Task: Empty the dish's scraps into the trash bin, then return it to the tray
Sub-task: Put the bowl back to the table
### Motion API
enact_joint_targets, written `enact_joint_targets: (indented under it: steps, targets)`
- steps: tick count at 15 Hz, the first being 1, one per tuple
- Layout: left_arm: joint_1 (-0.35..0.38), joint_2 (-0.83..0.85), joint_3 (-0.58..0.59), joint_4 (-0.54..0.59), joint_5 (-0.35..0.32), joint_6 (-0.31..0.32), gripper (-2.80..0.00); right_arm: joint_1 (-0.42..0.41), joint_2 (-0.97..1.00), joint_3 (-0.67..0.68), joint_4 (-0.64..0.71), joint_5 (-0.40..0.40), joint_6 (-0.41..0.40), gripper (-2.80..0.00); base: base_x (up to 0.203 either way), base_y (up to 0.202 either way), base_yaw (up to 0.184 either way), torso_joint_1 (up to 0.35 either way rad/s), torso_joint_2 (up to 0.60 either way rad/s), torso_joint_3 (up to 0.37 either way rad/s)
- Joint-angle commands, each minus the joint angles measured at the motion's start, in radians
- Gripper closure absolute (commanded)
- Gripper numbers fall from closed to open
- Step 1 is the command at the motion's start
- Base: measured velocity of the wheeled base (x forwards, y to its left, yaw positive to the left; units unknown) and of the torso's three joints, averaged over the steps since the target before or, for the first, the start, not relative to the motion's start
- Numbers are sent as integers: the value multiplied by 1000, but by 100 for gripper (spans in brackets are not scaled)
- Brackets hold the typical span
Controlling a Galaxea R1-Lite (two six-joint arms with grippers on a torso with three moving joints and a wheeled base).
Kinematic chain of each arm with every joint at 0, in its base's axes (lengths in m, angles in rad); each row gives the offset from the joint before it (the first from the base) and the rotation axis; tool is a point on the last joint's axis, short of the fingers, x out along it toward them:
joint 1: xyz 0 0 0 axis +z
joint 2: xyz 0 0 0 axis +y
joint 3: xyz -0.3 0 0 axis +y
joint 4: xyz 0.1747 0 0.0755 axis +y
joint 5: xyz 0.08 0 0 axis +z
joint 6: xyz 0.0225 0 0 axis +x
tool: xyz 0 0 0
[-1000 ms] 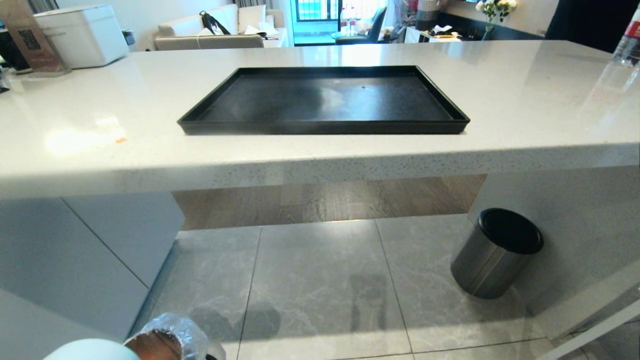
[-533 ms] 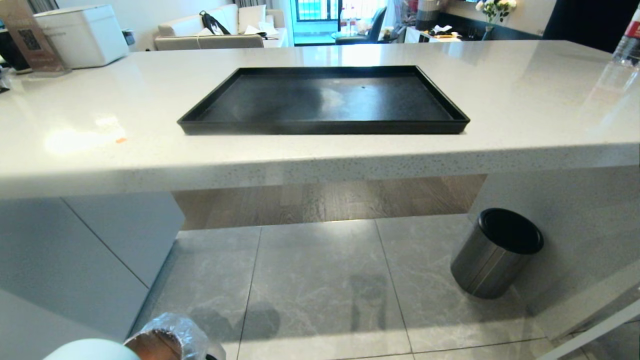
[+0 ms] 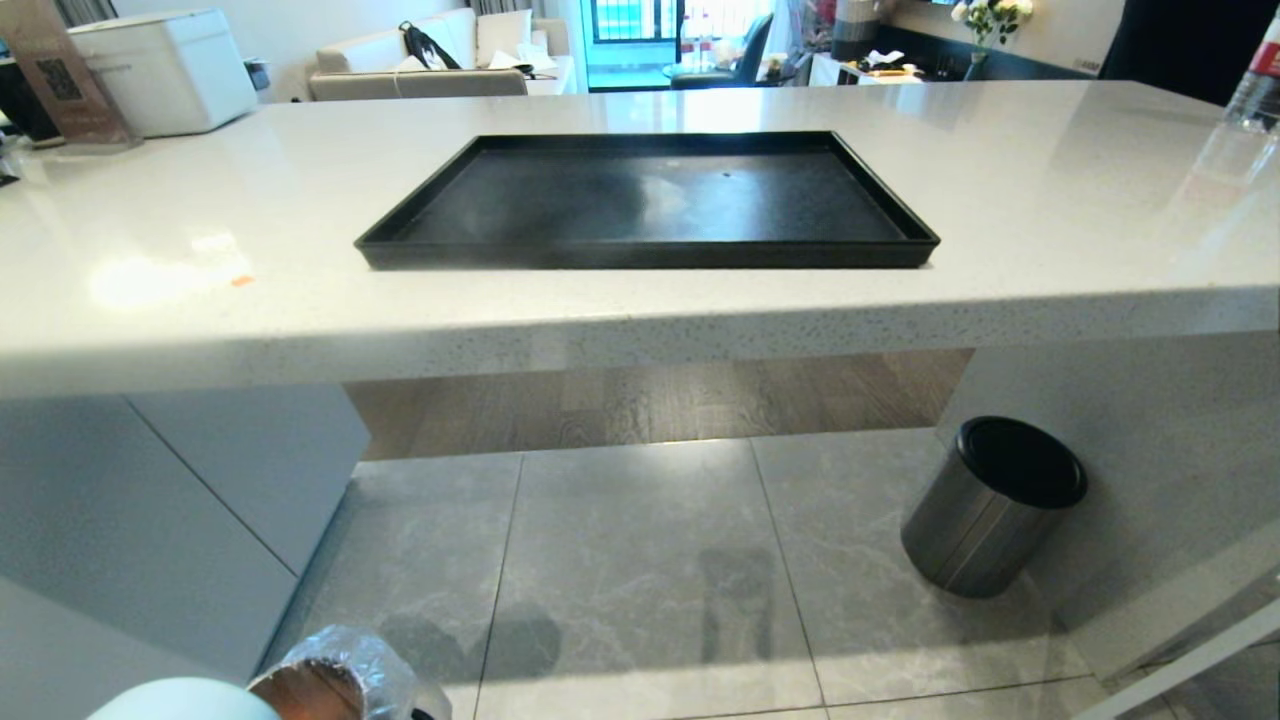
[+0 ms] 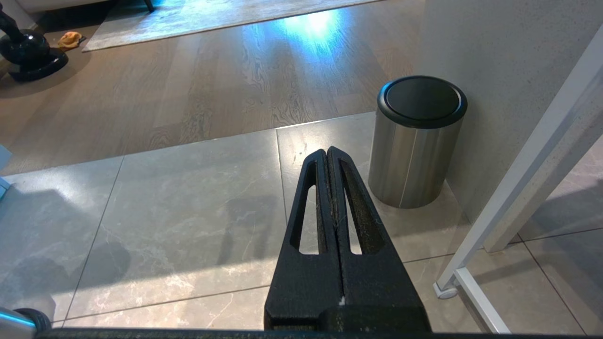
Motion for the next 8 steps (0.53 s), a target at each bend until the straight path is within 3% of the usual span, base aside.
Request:
enact_joint_targets:
  steps: [1,6,8]
  targets:
    - [0,0,0,0,0,-1,0,0,0,0,0,0,1,0,0,0,0,0,0,0]
    - [0,0,0,0,0,-1,0,0,0,0,0,-1,1,0,0,0,0,0,0,0]
    - [0,0,0,0,0,-1,0,0,0,0,0,0,1,0,0,0,0,-29,-214,-242]
